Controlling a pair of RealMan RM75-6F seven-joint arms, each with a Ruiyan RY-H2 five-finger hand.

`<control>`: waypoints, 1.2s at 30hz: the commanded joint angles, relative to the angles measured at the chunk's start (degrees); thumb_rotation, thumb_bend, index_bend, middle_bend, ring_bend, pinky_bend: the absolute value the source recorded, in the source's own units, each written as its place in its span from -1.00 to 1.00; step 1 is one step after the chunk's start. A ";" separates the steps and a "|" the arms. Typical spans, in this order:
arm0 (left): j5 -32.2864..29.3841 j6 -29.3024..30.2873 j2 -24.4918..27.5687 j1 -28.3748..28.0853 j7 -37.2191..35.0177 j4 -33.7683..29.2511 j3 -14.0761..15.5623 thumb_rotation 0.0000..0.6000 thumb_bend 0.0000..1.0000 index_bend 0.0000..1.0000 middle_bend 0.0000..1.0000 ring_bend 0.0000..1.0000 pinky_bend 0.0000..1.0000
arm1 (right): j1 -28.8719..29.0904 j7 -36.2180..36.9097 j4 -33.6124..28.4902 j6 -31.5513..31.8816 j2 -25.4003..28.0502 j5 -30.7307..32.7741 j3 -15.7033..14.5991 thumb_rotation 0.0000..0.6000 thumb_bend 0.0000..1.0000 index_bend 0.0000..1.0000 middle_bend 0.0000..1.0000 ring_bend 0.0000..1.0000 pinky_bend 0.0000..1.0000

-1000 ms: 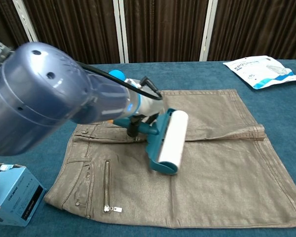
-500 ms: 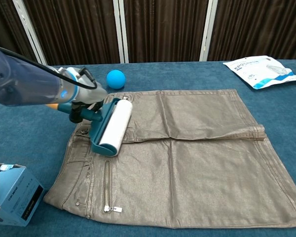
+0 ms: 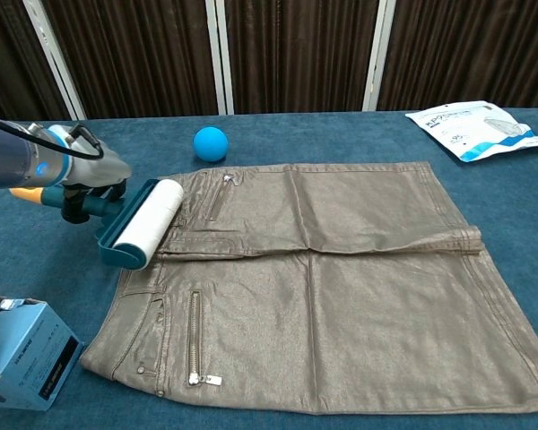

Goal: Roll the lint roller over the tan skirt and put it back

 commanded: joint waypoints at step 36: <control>47.83 22.22 23.57 32.19 -48.65 -19.11 -3.69 1.00 -1.00 -1.00 -1.00 -1.00 -1.00 | -0.85 0.10 -2.92 2.88 0.98 -5.19 -1.70 1.00 -1.00 -1.00 -1.00 -1.00 -1.00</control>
